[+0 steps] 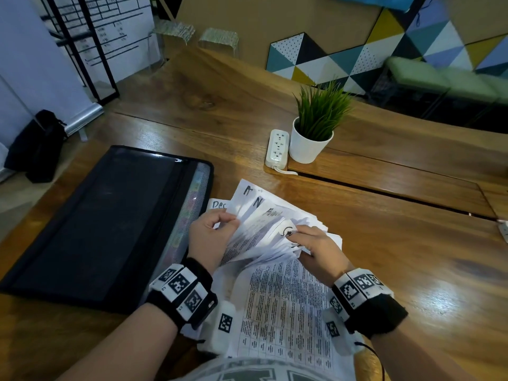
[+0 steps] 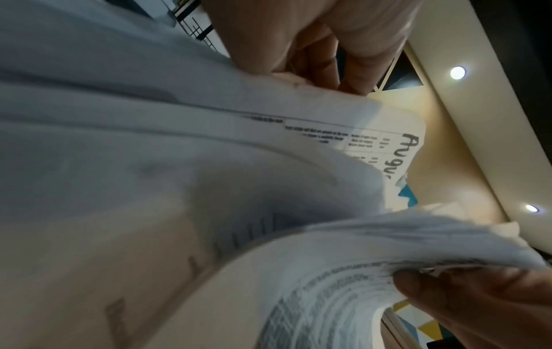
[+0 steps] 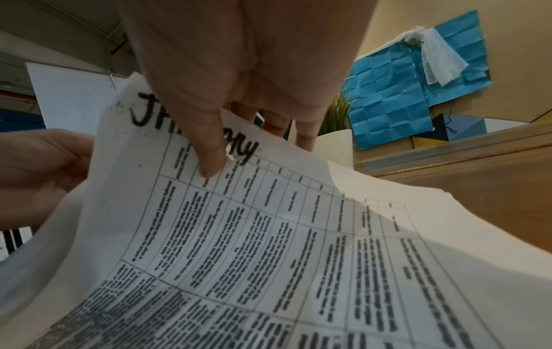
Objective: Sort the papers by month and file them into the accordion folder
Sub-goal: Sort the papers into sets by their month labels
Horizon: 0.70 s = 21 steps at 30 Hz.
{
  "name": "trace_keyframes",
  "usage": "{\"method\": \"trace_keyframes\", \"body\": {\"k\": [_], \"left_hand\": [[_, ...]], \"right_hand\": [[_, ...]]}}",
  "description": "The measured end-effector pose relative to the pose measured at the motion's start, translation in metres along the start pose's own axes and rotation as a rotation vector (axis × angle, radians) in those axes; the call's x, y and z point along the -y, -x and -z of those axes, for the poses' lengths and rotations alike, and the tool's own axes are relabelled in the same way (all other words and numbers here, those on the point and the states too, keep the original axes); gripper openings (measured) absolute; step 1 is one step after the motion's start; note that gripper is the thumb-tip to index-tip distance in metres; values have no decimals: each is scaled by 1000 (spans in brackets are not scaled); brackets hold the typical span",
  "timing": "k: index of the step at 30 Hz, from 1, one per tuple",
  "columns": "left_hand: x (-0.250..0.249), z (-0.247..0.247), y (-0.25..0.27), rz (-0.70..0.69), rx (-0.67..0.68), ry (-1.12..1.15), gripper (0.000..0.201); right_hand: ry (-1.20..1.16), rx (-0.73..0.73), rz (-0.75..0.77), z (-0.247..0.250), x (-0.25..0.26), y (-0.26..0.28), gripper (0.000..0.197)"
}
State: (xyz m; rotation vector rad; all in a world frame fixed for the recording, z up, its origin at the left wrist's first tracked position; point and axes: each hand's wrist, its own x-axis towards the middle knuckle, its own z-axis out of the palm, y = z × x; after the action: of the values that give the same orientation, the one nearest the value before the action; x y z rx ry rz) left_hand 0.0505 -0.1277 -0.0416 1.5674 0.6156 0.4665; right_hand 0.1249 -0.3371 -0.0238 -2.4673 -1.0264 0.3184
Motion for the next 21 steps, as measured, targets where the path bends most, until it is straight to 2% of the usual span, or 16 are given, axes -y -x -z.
{"method": "trace_keyframes", "body": {"k": [3, 6, 9, 14, 21], "left_hand": [[-12, 6, -5, -92, -16, -83, 21], [-21, 13, -13, -206, -13, -305, 6], [-24, 14, -18, -308, 17, -456, 9], [-11, 11, -22, -226, -5, -336, 4], [-5, 12, -29, -64, 49, -282, 3]], "right_hand": [[10, 19, -24, 3, -1, -1, 36], [24, 18, -31, 5, -3, -1, 36], [11, 9, -12, 4, -4, -2, 34], [2, -13, -34, 6, 1, -3, 36], [21, 20, -34, 10, 6, -3, 36]]}}
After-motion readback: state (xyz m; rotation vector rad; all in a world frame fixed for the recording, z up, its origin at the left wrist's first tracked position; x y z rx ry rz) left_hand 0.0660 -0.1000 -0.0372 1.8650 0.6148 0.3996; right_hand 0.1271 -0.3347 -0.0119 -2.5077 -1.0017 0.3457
